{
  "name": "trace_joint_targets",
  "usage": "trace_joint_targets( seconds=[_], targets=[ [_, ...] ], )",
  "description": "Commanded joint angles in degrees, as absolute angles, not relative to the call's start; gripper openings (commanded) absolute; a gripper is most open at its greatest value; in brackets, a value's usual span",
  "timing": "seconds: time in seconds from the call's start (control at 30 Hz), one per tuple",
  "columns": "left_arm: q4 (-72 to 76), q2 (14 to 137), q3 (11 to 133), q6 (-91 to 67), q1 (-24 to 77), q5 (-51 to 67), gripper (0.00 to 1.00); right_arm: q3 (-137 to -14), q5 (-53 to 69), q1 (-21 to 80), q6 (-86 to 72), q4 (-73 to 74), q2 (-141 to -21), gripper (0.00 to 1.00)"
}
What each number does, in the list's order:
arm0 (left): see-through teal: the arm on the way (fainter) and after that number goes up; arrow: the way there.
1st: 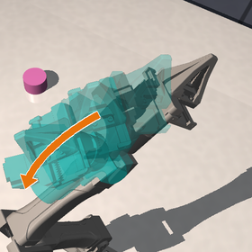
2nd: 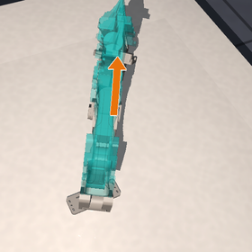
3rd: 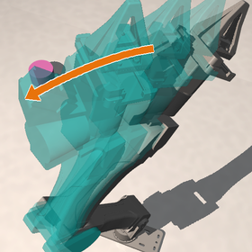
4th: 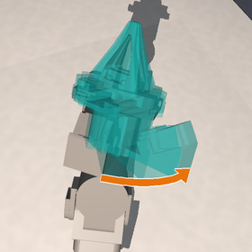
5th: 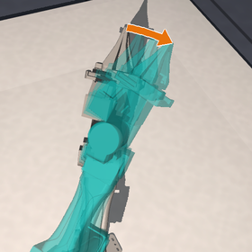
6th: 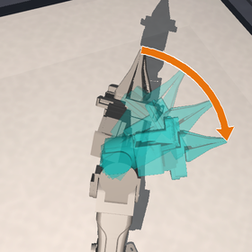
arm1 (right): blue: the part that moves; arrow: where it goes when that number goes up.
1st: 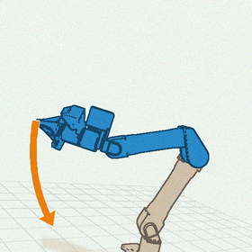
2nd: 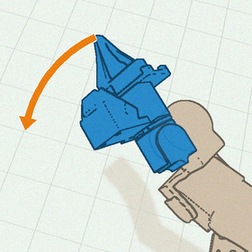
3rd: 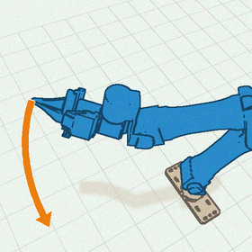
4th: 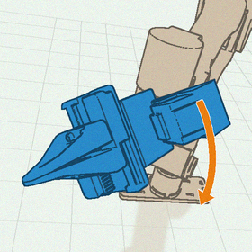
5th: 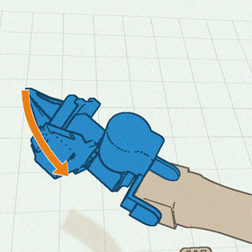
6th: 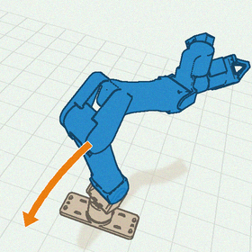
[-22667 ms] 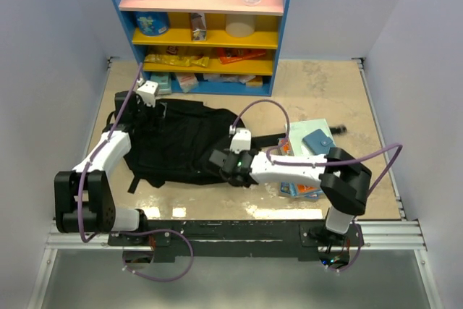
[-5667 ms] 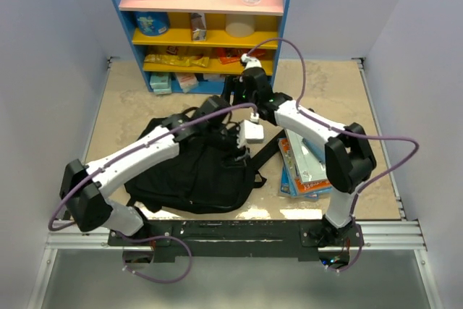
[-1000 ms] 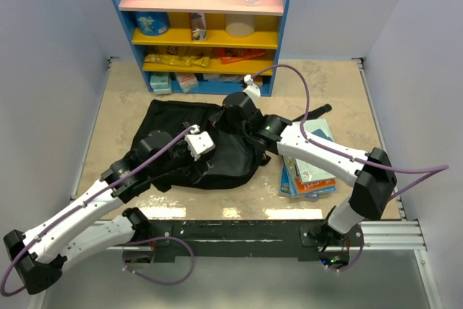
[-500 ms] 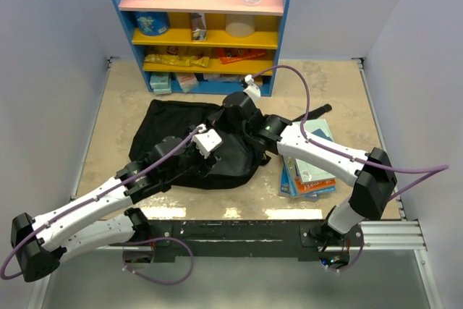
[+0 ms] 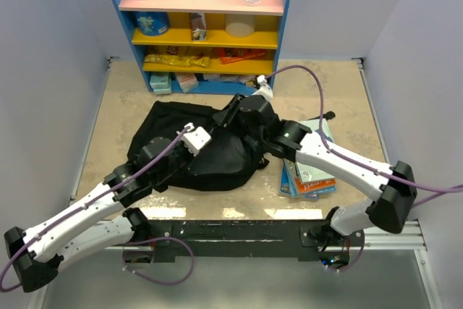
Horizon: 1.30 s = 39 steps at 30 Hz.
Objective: Pack the student bag
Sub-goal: Adjust the student bag at the center of the board.
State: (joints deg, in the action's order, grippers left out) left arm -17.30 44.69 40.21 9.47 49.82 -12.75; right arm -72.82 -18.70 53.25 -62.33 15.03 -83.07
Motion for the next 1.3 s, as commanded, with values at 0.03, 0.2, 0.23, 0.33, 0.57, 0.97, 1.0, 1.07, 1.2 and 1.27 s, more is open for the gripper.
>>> trace_joint_targets(
  seconds=[0.03,0.2,0.23,0.33,0.57,0.97,1.0,1.07,1.2,1.27],
  targets=[
    [-21.0,37.1,44.4,15.3,47.4,-11.3,0.00,-68.9,-24.2,53.5,-55.5,14.7,-74.5,0.51],
    [-23.9,33.7,48.8,18.1,47.4,-10.7,0.00,-67.0,-24.2,52.0,-50.8,17.8,-72.5,0.52],
    [-24.2,33.7,49.5,18.2,47.3,-10.3,0.00,-65.3,-22.3,51.7,-49.7,16.2,-72.7,0.50],
    [-23.1,32.4,50.1,19.9,47.3,-9.4,0.00,-64.2,-15.6,51.4,-45.5,10.8,-76.1,0.45],
    [-26.8,33.7,49.8,20.5,46.5,-5.4,0.00,-60.6,-6.7,51.9,-37.0,-3.4,-86.4,0.14],
    [-19.8,35.8,41.8,22.8,46.4,-6.2,0.00,-48.4,-4.5,54.0,-34.5,-5.3,-89.0,0.00],
    [-18.9,36.1,41.5,22.4,46.4,-5.8,0.00,-47.3,-4.9,54.7,-34.5,-4.8,-89.0,0.00],
    [-16.3,36.8,40.9,22.1,46.3,-6.1,0.00,-46.4,-5.7,55.2,-35.2,-2.4,-88.9,0.00],
    [-10.8,36.4,40.4,25.4,46.3,-7.6,0.00,-40.3,-3.7,57.6,-36.8,-3.2,-86.8,0.00],
    [-7.6,36.7,41.0,28.3,46.2,-8.2,0.00,-38.9,-3.4,59.2,-36.9,-3.3,-86.1,0.00]
  ],
)
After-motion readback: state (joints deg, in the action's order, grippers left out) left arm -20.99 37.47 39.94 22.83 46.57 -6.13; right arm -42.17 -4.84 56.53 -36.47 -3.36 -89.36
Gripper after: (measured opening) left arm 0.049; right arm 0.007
